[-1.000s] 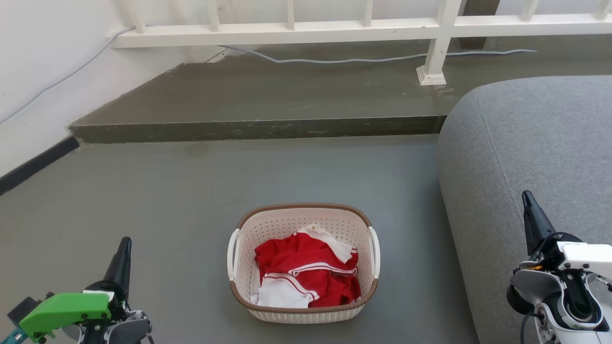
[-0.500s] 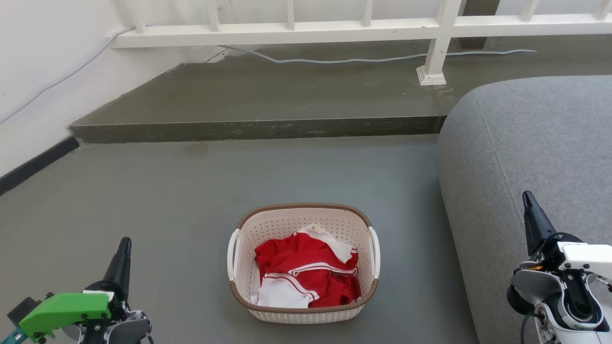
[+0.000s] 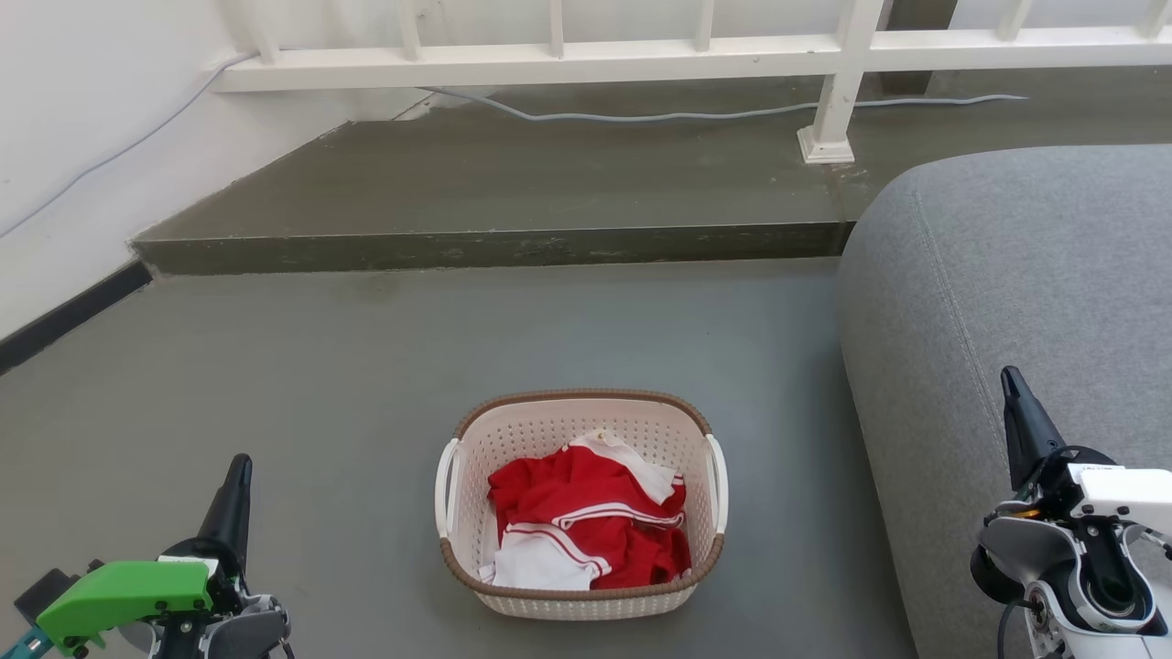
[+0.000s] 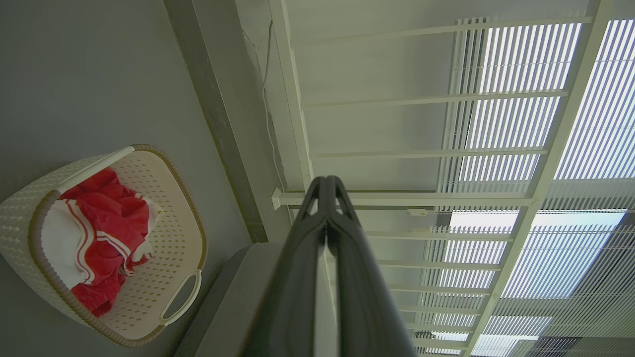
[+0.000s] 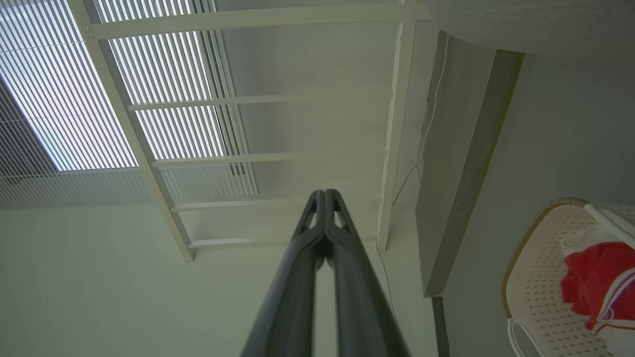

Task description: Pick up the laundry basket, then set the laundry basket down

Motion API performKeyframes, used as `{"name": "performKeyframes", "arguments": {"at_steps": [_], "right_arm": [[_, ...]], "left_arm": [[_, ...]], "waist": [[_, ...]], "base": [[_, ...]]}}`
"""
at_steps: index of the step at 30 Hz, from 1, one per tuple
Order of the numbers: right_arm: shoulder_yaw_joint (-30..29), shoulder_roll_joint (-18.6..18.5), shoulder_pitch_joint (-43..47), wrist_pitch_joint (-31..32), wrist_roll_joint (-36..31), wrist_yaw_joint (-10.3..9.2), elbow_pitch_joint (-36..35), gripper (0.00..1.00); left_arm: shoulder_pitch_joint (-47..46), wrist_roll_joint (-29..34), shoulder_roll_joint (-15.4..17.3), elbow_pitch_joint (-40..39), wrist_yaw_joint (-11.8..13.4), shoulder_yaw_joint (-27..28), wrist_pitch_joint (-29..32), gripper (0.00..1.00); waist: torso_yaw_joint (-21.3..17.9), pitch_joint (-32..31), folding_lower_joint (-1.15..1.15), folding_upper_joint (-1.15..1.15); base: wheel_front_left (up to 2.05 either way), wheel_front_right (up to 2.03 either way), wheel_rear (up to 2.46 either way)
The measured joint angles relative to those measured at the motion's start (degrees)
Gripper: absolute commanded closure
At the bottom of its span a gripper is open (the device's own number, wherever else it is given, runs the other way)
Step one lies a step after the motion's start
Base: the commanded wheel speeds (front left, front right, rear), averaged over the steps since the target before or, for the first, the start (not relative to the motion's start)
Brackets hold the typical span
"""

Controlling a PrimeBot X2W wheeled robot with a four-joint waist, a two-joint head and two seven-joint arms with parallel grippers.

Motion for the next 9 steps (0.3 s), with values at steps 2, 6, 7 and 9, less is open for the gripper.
{"name": "performKeyframes", "arguments": {"at_steps": [2,6,7,9], "right_arm": [[0.0,0.0,0.0,0.1,0.0,0.00,0.0,1.00],[0.0,0.0,0.0,0.1,0.0,0.01,0.0,1.00],[-0.1,0.0,0.0,0.1,0.0,0.01,0.0,1.00],[-0.1,0.0,0.0,0.1,0.0,0.02,0.0,1.00]], "left_arm": [[0.0,0.0,0.0,0.0,0.0,0.0,0.0,1.00],[0.0,0.0,0.0,0.0,0.0,0.0,0.0,1.00],[0.0,0.0,0.0,0.0,-0.1,0.0,0.0,1.00],[0.0,0.0,0.0,0.0,-0.1,0.0,0.0,1.00]], "waist": [[0.0,0.0,0.00,0.00],[0.0,0.0,0.00,0.00],[0.0,0.0,0.00,0.00],[0.0,0.0,0.00,0.00]], "base": [[0.00,0.00,0.00],[0.00,0.00,0.00],[0.00,0.00,0.00],[0.00,0.00,0.00]]}}
